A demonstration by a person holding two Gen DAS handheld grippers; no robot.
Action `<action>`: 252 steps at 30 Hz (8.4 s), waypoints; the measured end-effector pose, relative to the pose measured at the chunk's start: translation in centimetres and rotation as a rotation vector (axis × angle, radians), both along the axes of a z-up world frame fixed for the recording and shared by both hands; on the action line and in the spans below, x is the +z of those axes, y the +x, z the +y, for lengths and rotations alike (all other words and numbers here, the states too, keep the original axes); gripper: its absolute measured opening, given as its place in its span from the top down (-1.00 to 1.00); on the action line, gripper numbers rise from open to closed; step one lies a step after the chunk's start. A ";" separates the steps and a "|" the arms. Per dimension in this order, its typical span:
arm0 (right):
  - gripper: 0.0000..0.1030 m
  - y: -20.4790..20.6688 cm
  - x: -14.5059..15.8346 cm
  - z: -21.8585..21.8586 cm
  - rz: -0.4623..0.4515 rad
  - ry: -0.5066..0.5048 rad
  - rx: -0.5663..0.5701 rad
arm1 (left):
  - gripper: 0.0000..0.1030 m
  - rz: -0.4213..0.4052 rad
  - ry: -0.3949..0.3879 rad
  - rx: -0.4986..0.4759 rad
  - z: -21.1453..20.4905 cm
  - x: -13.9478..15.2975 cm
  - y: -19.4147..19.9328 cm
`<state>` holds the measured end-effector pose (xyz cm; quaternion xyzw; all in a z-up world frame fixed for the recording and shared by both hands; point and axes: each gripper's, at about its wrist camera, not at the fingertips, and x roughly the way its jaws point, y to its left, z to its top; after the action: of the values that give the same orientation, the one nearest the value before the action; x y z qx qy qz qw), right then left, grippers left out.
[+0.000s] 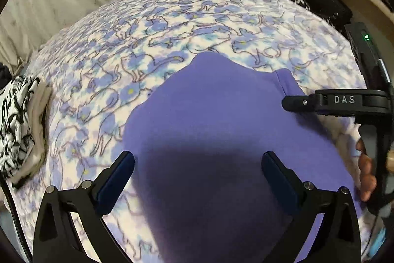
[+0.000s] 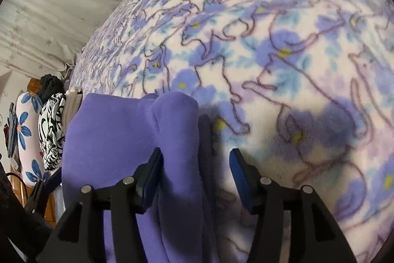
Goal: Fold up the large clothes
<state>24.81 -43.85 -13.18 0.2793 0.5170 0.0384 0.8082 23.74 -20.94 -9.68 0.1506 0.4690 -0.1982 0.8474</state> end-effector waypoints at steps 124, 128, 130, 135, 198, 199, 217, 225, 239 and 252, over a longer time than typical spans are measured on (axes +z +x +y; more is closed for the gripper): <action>0.15 21.2 14.5 47.3 -0.370 0.431 0.478 | -0.79 -0.099 -0.235 0.296 52.3 17.8 20.2; 0.15 26.0 9.3 50.4 -0.318 0.443 0.435 | -0.82 -0.067 -0.176 0.329 55.3 13.4 26.7; 0.14 27.3 6.6 50.9 -0.275 0.433 0.416 | -0.93 -0.056 -0.134 0.340 55.4 10.5 28.6; 0.07 28.0 5.8 50.8 -0.282 0.392 0.432 | -0.94 -0.022 -0.229 0.319 55.8 8.6 29.3; -0.67 -22.7 14.8 24.1 -0.299 -0.271 0.276 | -0.99 -0.224 -0.181 0.495 25.1 11.2 -25.9; -0.67 -22.9 14.6 23.9 -0.296 -0.275 0.268 | -0.99 -0.226 -0.177 0.498 24.9 11.0 -26.1; -0.68 -24.2 13.5 22.1 -0.285 -0.329 0.215 | -0.98 -0.139 -0.185 0.491 23.1 8.1 -25.9; -0.68 -24.5 13.2 22.0 -0.280 -0.339 0.203 | -0.98 -0.132 -0.176 0.492 22.9 7.8 -25.8; -0.68 -24.1 12.9 21.8 -0.265 -0.334 0.195 | -0.98 -0.139 -0.159 0.489 22.8 7.5 -25.7; -0.68 -23.8 12.7 21.7 -0.266 -0.338 0.196 | -0.96 -0.144 -0.150 0.487 22.7 7.4 -25.5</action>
<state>0.96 -22.20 -0.52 0.0809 0.4297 0.0657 0.8969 -1.72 1.74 -2.26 -0.0161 0.4139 -0.0112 0.9101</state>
